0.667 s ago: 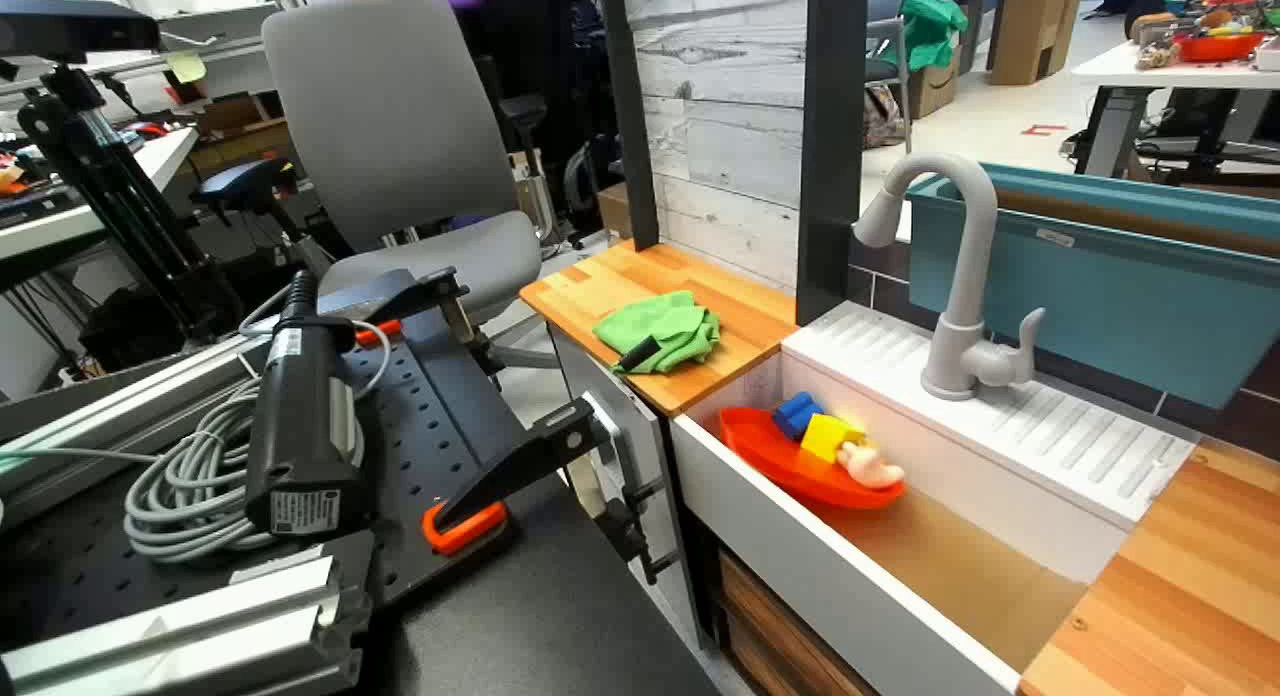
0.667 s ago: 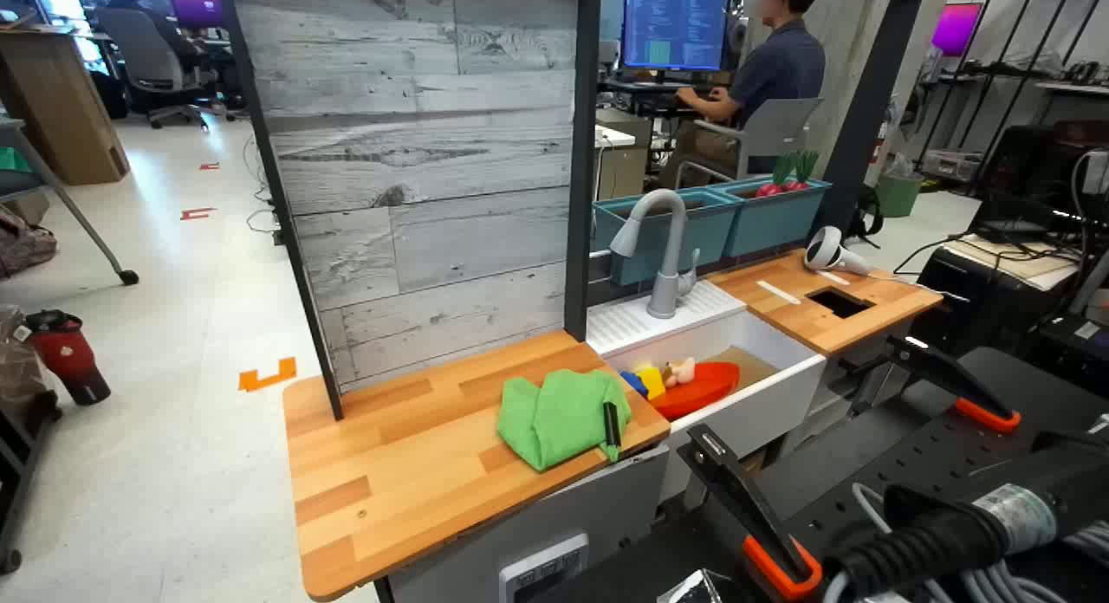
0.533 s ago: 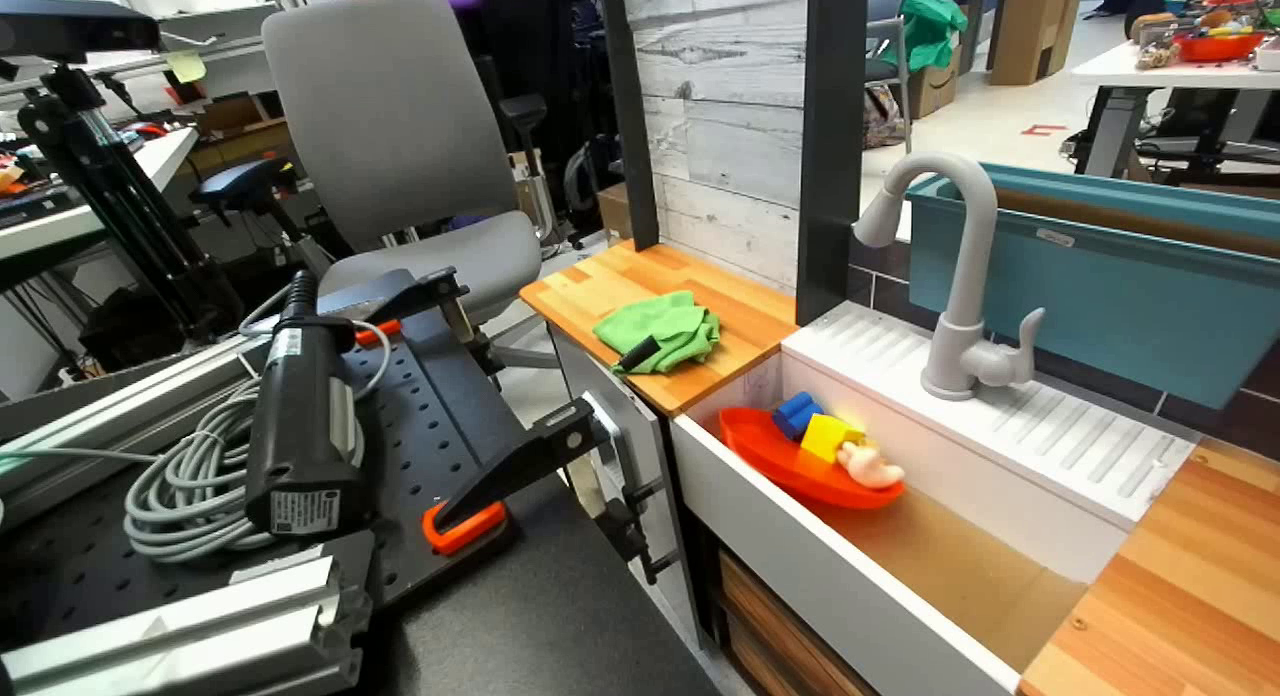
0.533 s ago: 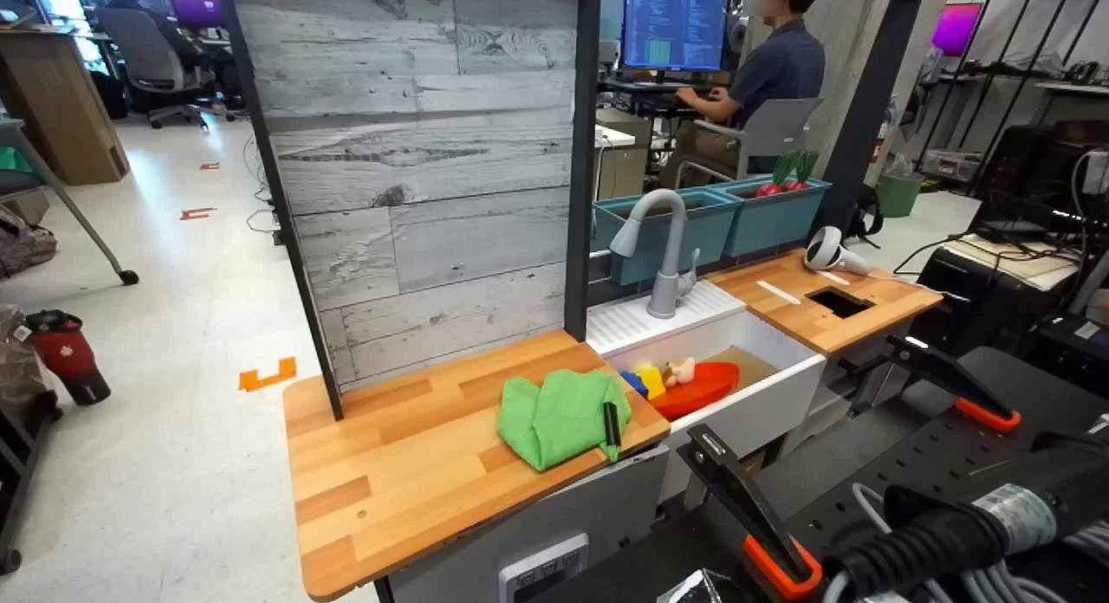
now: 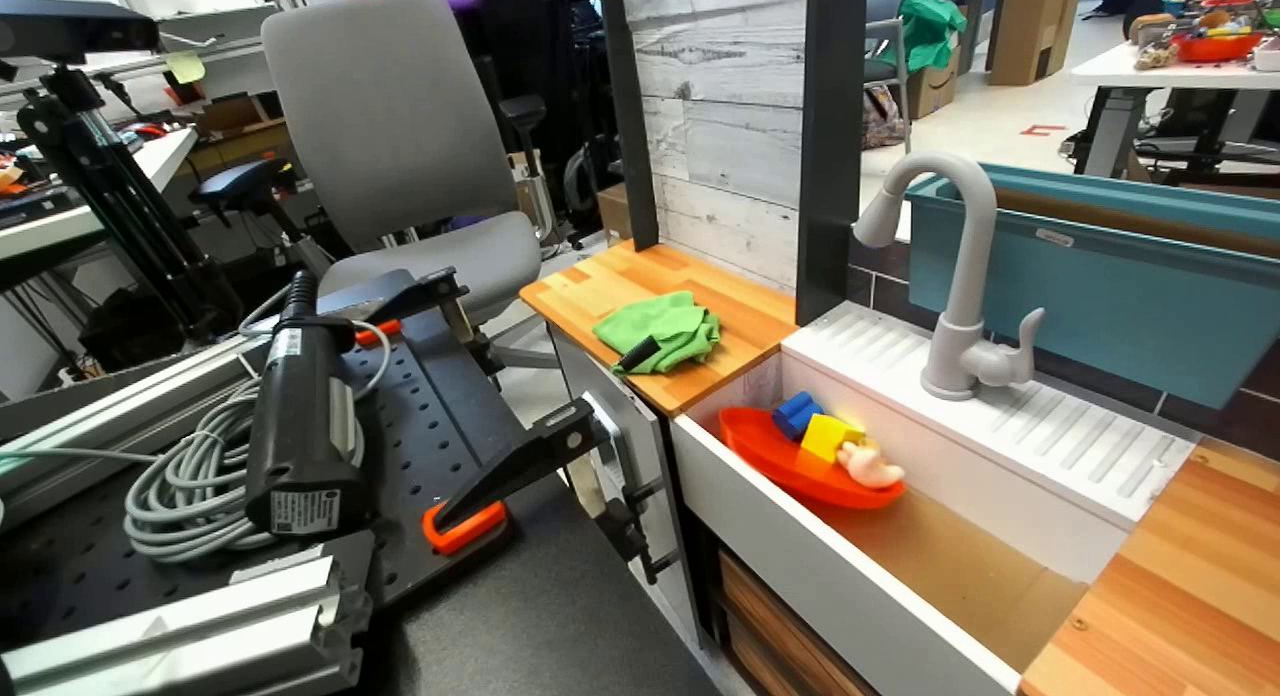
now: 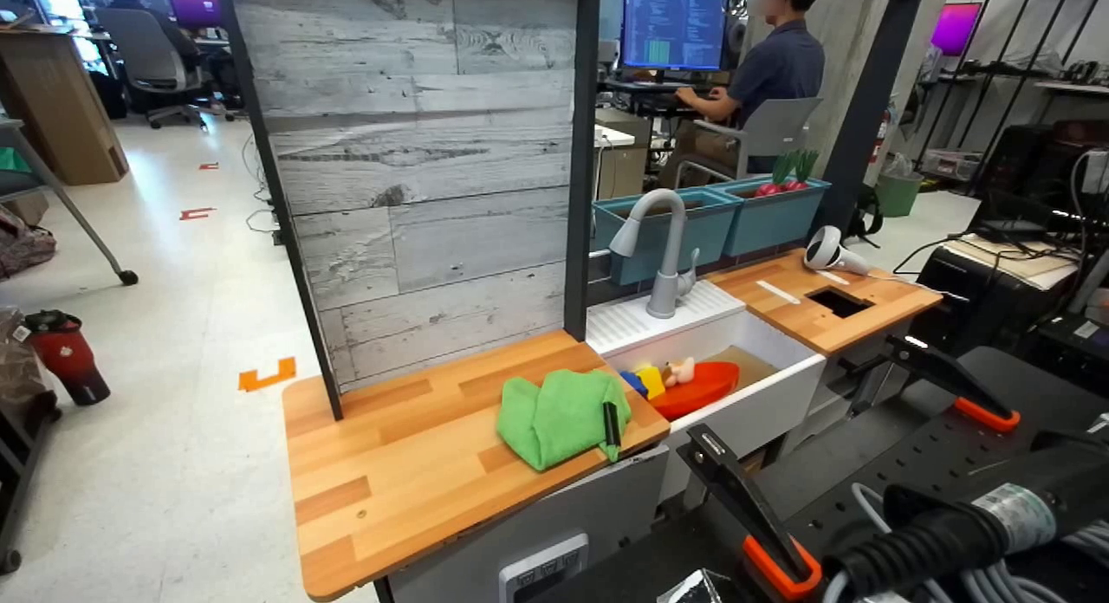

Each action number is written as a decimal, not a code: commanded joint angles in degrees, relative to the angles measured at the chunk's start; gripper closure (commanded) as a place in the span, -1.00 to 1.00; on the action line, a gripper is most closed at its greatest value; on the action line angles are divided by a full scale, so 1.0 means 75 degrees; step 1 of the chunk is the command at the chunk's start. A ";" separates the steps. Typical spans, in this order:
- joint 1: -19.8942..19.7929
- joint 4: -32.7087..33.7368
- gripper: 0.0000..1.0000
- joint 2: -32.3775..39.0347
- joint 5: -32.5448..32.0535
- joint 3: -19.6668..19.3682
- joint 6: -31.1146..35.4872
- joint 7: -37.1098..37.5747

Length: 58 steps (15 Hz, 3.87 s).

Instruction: Pick up the green cloth and put it back down

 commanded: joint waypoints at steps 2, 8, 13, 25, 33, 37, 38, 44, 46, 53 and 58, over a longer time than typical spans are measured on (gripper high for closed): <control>0.0638 -0.0170 -1.00 0.0939 0.0864 0.0778 0.1272 0.0913; 0.1569 -0.0330 -1.00 0.3041 0.1850 0.1921 0.4915 0.2024; 0.1349 -0.0460 -1.00 0.2617 0.1543 0.1906 0.4275 0.1885; 0.1232 -0.0023 -1.00 0.4711 0.1423 0.2123 0.7264 0.4536; 0.1787 0.1301 -1.00 0.7491 0.1394 0.1816 0.7564 0.5357; 0.2104 0.2207 -1.00 0.8747 0.1556 0.1646 0.7482 0.5558; 0.2176 0.2446 -1.00 0.9034 0.1598 0.1615 0.7383 0.5600; 0.2620 0.3681 -1.00 1.0383 0.1795 0.1425 0.7315 0.5869; 0.2747 0.4074 -1.00 1.0714 0.1806 0.1358 0.7358 0.5938; 0.2864 0.4957 -0.31 1.1365 0.1946 0.1312 0.7160 0.6017; 0.2824 0.5099 0.47 1.1476 0.1981 0.1355 0.7134 0.5953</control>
